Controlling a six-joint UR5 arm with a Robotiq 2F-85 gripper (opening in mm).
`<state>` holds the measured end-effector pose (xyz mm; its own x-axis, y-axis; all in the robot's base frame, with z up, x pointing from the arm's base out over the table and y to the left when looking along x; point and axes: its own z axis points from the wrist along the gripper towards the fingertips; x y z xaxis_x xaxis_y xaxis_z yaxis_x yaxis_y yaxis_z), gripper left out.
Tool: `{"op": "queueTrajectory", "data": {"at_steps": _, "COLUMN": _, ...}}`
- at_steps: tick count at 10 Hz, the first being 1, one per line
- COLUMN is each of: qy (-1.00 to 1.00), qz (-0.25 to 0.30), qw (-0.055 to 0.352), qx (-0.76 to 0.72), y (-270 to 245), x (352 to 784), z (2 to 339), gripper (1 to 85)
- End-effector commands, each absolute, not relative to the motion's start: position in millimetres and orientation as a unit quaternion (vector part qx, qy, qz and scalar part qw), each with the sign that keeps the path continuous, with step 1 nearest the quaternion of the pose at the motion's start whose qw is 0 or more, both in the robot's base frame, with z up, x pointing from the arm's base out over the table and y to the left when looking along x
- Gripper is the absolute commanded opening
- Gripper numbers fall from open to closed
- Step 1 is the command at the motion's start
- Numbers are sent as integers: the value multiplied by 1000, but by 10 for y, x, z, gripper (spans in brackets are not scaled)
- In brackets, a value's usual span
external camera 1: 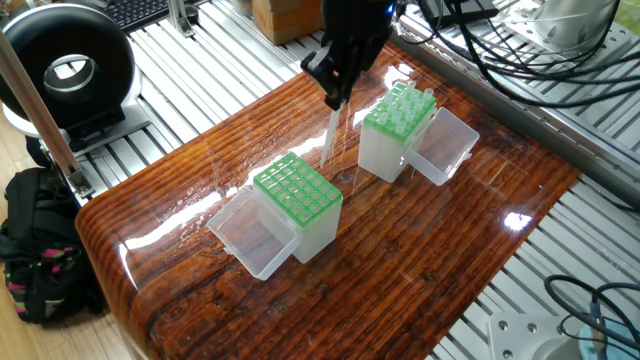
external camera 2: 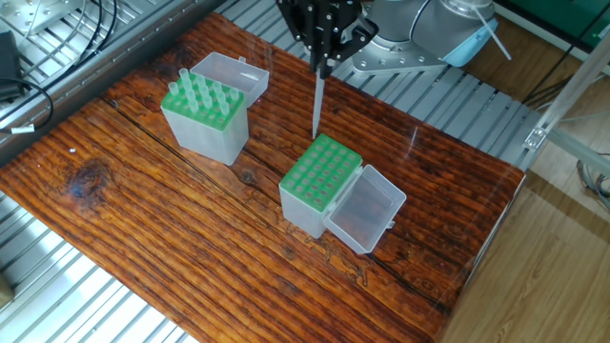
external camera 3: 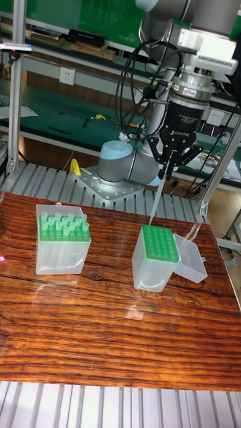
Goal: Transfer all large pipette tips from one holder to another
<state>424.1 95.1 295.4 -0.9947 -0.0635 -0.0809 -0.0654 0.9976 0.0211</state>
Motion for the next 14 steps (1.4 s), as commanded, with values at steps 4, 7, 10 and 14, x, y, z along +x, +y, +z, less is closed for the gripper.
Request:
{"op": "queueTrajectory", "data": {"at_steps": 4, "qy": 999, "qz": 24, "qw": 32, "qx": -23, "y": 1077, "x": 4121, "z": 2921, "gripper": 10}}
{"op": "queueTrajectory", "data": {"at_steps": 7, "qy": 999, "qz": 19, "qw": 35, "qx": -23, "y": 1061, "x": 4144, "z": 2891, "gripper": 10}}
{"op": "queueTrajectory", "data": {"at_steps": 10, "qy": 999, "qz": 13, "qw": 38, "qx": -22, "y": 1075, "x": 4163, "z": 2835, "gripper": 10}}
{"op": "queueTrajectory", "data": {"at_steps": 14, "qy": 999, "qz": 10, "qw": 38, "qx": -20, "y": 1066, "x": 4160, "z": 2793, "gripper": 10}}
